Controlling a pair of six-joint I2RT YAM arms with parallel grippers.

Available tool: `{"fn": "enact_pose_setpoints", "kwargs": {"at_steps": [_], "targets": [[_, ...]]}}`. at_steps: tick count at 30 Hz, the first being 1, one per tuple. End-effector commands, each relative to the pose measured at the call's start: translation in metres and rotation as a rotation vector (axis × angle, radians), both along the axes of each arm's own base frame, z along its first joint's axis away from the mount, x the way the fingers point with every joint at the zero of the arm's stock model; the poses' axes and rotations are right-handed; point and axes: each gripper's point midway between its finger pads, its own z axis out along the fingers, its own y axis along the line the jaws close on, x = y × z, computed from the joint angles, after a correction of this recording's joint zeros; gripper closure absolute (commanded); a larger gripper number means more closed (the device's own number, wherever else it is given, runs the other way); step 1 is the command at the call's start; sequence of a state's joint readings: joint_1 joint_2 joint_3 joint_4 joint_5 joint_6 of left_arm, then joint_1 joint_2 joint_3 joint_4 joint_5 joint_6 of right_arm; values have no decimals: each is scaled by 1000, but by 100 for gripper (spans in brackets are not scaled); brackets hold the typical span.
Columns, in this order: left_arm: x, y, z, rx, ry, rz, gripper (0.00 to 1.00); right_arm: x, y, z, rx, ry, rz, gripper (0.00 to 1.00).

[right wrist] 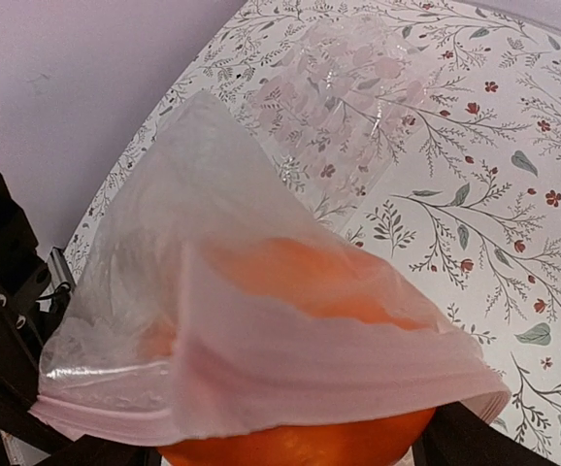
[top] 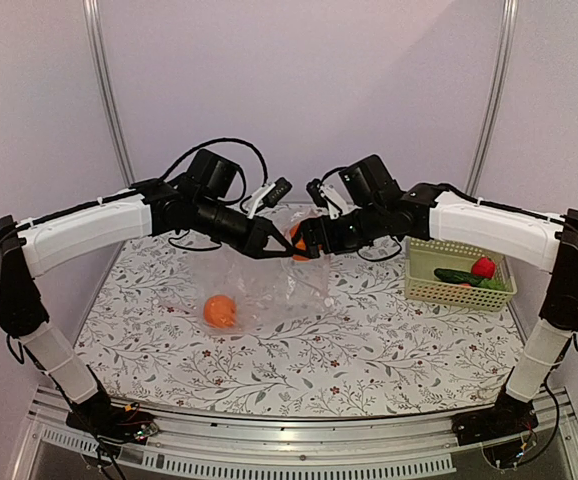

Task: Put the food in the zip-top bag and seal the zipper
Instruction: Place the fake fruit in the zipper food storage bag.

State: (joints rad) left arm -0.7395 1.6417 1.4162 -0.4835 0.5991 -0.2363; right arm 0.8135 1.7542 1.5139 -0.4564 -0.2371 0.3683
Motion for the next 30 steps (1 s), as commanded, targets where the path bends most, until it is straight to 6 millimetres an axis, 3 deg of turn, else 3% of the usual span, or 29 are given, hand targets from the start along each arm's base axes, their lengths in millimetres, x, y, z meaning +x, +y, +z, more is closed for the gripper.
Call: {"fn": "enact_pose_setpoints", "kwargs": {"at_steps": [1, 15, 30], "targets": [[-11, -5, 6, -23, -12, -35, 100, 8, 7, 2, 11, -23, -14, 13], [-10, -5, 5, -19, -14, -32, 100, 7, 4, 4, 1, -40, -6, 6], [-5, -1, 7, -4, -35, 1, 100, 4, -1, 15, 9, -56, -11, 7]]}}
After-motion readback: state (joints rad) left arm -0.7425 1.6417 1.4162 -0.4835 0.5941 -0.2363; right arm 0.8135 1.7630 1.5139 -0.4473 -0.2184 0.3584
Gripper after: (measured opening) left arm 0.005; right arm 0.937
